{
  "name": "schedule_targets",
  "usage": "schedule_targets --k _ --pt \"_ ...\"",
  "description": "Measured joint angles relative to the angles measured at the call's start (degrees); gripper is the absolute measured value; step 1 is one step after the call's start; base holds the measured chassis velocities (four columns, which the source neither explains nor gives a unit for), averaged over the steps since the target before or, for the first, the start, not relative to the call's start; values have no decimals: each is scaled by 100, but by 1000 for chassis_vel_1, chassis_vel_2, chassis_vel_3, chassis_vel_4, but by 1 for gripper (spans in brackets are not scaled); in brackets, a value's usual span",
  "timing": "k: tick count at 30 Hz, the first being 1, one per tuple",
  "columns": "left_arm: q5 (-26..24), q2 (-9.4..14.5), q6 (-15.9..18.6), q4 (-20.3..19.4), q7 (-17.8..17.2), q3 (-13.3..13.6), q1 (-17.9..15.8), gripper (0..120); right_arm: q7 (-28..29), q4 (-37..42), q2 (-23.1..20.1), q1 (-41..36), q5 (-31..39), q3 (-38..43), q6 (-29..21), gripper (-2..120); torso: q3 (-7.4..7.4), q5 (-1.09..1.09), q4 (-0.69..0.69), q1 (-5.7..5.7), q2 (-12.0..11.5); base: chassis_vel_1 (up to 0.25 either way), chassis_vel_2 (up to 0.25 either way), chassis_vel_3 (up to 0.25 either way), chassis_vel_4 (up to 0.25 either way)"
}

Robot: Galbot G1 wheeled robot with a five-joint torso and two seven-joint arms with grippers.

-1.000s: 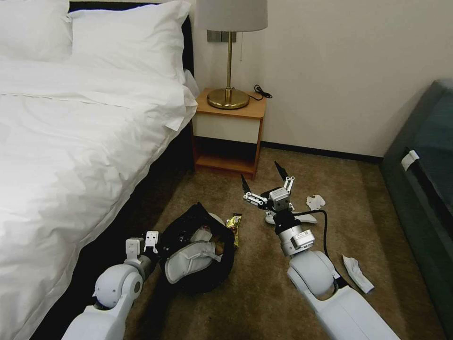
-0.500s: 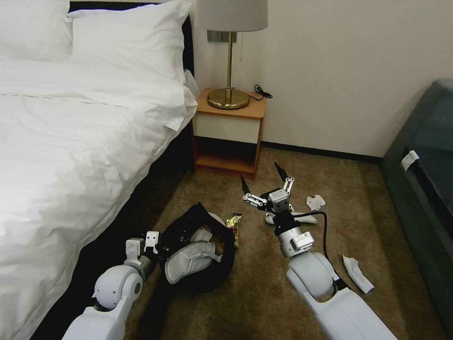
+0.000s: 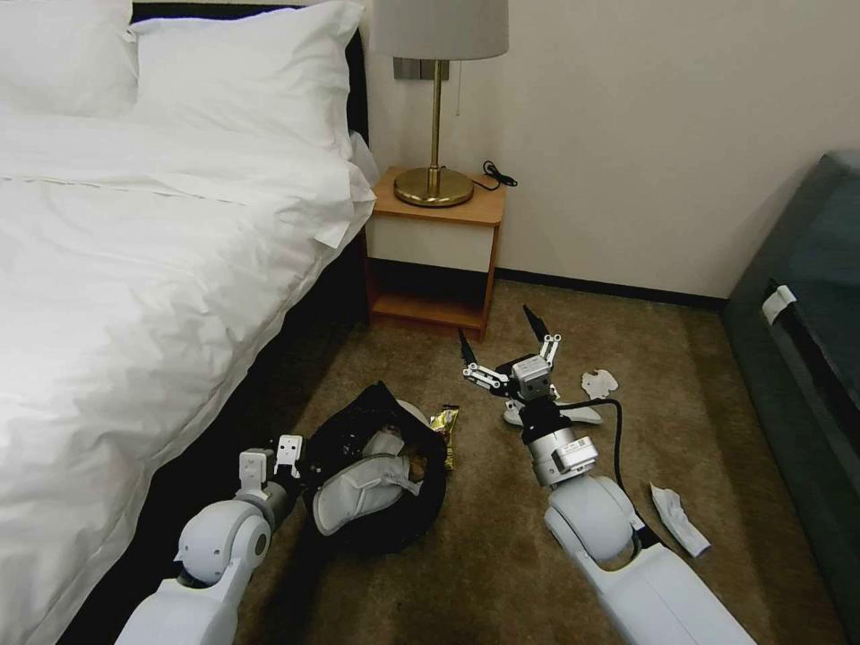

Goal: Pick up the trash bin, then pick up the garbage on the floor and place it into the trash bin.

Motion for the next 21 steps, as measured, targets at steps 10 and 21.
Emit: schedule_targets --k 10,21 --pt "0 2 -2 0 0 3 -3 0 2 0 0 0 0 0 -5 100 0 0 0 0 0 0 0 0 0" --pt "-1 2 -2 0 0 4 -5 0 2 0 0 -1 0 0 -5 100 0 0 0 0 0 0 0 0 0"
